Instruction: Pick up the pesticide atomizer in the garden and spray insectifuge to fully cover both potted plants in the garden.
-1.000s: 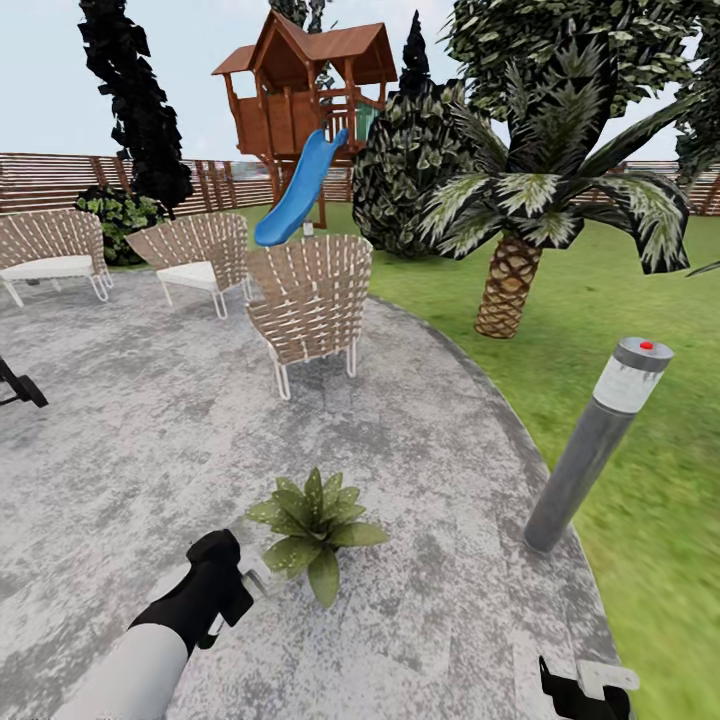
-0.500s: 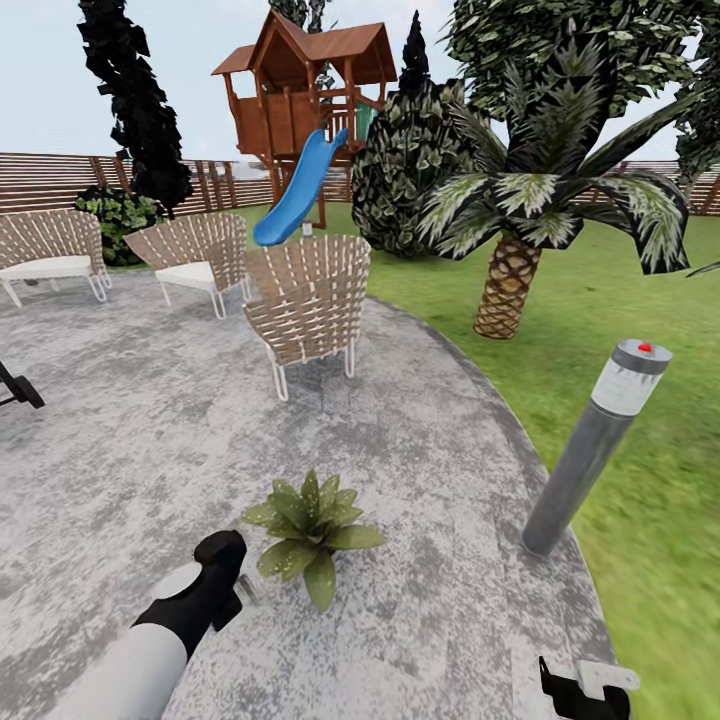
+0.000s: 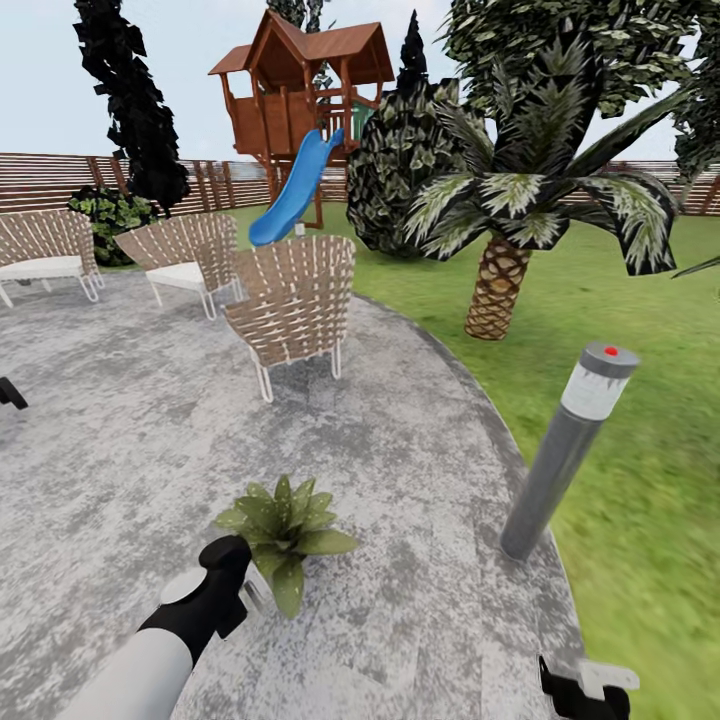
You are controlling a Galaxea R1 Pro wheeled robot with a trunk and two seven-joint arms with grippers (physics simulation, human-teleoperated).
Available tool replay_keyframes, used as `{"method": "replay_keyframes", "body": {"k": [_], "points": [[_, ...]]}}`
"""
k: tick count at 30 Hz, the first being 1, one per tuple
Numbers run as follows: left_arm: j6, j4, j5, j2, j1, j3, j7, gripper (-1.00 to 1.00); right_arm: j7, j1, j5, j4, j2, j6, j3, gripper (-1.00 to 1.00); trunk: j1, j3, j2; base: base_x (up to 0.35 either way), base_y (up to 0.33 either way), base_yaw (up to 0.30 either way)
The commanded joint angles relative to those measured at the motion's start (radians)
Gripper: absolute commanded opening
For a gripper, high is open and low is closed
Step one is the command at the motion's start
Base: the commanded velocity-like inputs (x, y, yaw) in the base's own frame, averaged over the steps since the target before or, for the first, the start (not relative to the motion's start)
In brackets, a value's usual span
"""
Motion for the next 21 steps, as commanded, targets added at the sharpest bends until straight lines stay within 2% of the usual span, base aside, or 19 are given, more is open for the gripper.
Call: {"method": "replay_keyframes", "body": {"k": [1,5,11,13,15,16,18,21], "points": [[0.003,-0.001,-0.010,0.000,0.000,-0.001,-0.010,-1.00,-0.002,-0.001,0.010,0.002,0.000,-0.004,-0.007,1.00,-0.001,-0.001,0.000,-0.220,-0.208,0.000],[0.003,0.000,-0.010,0.000,0.001,-0.001,-0.008,-1.00,-0.002,0.000,0.010,0.002,0.000,-0.004,-0.007,1.00,-0.001,-0.001,0.000,-0.167,-0.133,0.000],[0.017,-0.003,-0.010,0.000,0.000,0.000,-0.007,-1.00,-0.002,0.000,0.010,0.002,0.000,-0.004,-0.007,1.00,-0.001,-0.001,0.000,-0.014,-0.011,0.000],[0.064,-0.010,-0.010,-0.002,-0.012,-0.004,-0.008,-1.00,-0.002,0.000,0.010,0.002,0.000,-0.004,-0.007,1.00,-0.001,-0.001,0.000,-0.001,0.000,0.000],[0.084,-0.012,-0.011,-0.008,-0.036,-0.005,-0.008,-1.00,-0.002,0.000,0.010,0.002,0.000,-0.004,-0.007,1.00,-0.001,-0.001,0.000,0.000,0.000,0.000],[0.091,-0.010,-0.014,-0.019,-0.066,-0.006,-0.009,-1.00,-0.002,0.000,0.010,0.002,0.000,-0.004,-0.007,1.00,-0.001,-0.001,0.000,0.000,0.000,0.000],[0.094,-0.005,-0.015,-0.025,-0.091,-0.008,-0.010,-1.00,-0.002,0.000,0.010,0.002,0.000,-0.004,-0.007,1.00,-0.001,-0.001,0.000,0.000,0.000,0.000],[0.093,0.000,-0.016,-0.026,-0.093,-0.010,-0.011,-1.00,-0.002,0.000,0.010,0.002,0.000,-0.004,-0.007,1.00,-0.001,-0.001,0.000,0.000,0.000,0.000]]}}
